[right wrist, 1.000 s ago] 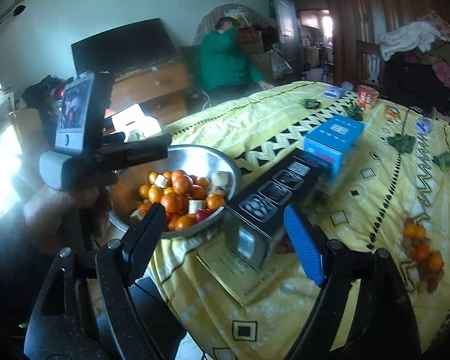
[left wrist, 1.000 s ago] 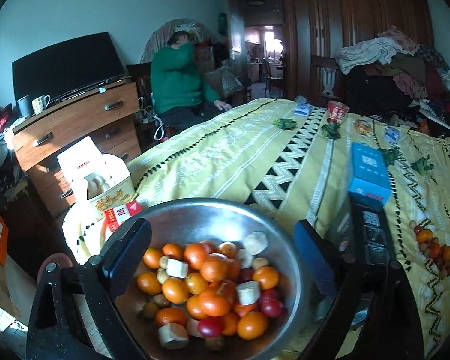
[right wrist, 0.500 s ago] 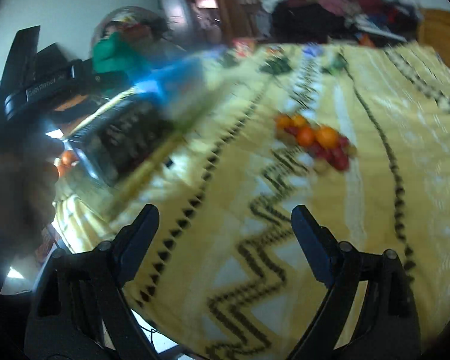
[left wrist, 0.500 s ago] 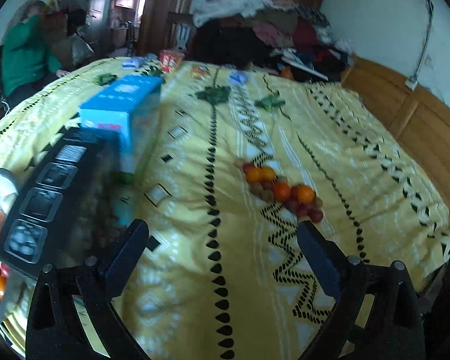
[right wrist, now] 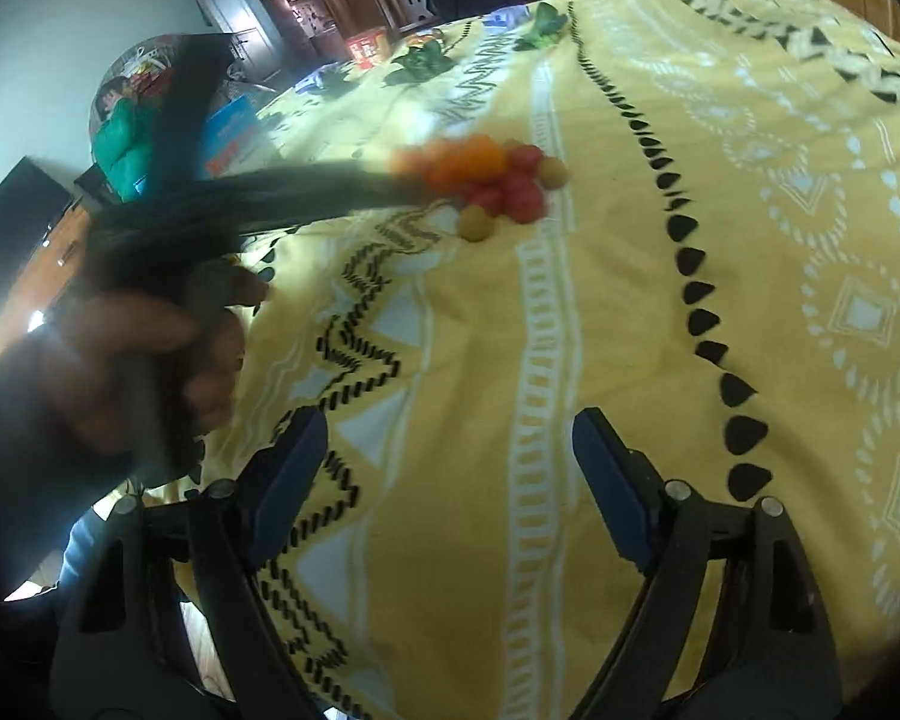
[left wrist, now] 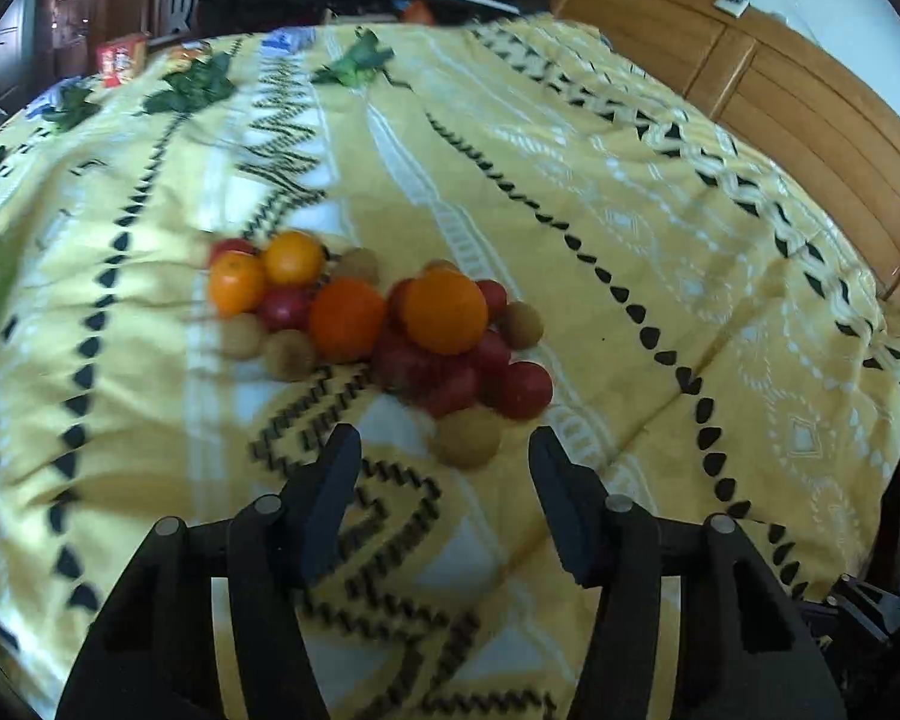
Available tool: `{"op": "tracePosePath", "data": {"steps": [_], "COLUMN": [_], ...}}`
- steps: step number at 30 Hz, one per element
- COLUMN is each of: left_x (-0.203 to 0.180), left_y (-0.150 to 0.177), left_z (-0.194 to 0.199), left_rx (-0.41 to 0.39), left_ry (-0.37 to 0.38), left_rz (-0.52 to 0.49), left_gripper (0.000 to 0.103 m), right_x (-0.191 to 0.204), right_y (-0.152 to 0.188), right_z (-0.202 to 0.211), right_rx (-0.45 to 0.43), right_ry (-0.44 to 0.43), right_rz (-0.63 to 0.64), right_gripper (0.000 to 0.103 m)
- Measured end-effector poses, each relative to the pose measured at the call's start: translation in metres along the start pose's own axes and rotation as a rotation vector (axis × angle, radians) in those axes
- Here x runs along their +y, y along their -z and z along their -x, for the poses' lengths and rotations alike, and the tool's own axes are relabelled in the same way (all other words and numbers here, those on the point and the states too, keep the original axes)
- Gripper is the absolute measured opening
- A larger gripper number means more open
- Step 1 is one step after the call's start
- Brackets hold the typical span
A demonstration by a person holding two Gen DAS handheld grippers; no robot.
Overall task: Organize fruits
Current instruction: 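Grasp another brown kiwi with the left tool while the right tool grasps a red tomato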
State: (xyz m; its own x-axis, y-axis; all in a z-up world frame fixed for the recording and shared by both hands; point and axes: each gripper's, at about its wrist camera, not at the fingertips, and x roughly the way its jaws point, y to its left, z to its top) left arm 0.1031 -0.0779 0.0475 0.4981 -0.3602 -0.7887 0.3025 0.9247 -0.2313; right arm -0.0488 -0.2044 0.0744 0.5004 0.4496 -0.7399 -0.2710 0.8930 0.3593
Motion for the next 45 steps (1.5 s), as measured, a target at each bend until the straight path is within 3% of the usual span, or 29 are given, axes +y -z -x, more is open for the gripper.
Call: {"op": "tracePosePath", "data": {"steps": [4,7,9,16,23,30,34,39,45], "left_x": [-0.011,-0.009,-0.004,0.019,0.047,0.051,0.051,0.049,0.052], "left_y": [0.000,0.002,0.002,0.017,0.029,0.026,0.025,0.025,0.024], "left_z": [-0.029,-0.039,-0.036,0.014,0.050,0.056,0.057,0.073,0.119], "left_rx": [0.045,0.059,0.052,-0.044,-0.068,-0.075,-0.073,-0.101,-0.181], "left_ry": [-0.014,-0.030,0.000,-0.005,-0.025,-0.002,-0.003,-0.041,-0.132], "left_rz": [-0.036,-0.030,-0.005,0.070,0.136,0.144,0.157,0.153,0.155], "left_gripper": [0.053,0.039,0.027,0.027,0.027,0.027,0.027,0.027,0.027], "right_x": [-0.013,-0.018,-0.022,-0.022,-0.015,-0.018,-0.020,-0.013,0.032], "right_y": [-0.004,-0.008,-0.014,-0.051,-0.098,-0.110,-0.106,-0.106,-0.110], "right_z": [0.002,0.003,0.002,-0.020,-0.076,-0.112,-0.119,-0.103,-0.043], "right_rx": [-0.005,-0.021,-0.029,-0.069,-0.046,0.013,0.042,-0.001,-0.117], "right_ry": [0.005,0.006,0.007,0.011,0.046,0.122,0.145,0.155,0.110], "right_rz": [-0.025,-0.038,-0.044,-0.032,0.050,0.116,0.124,0.123,0.161], "right_gripper": [0.080,0.075,0.069,0.048,0.047,0.047,0.027,0.027,0.027]}}
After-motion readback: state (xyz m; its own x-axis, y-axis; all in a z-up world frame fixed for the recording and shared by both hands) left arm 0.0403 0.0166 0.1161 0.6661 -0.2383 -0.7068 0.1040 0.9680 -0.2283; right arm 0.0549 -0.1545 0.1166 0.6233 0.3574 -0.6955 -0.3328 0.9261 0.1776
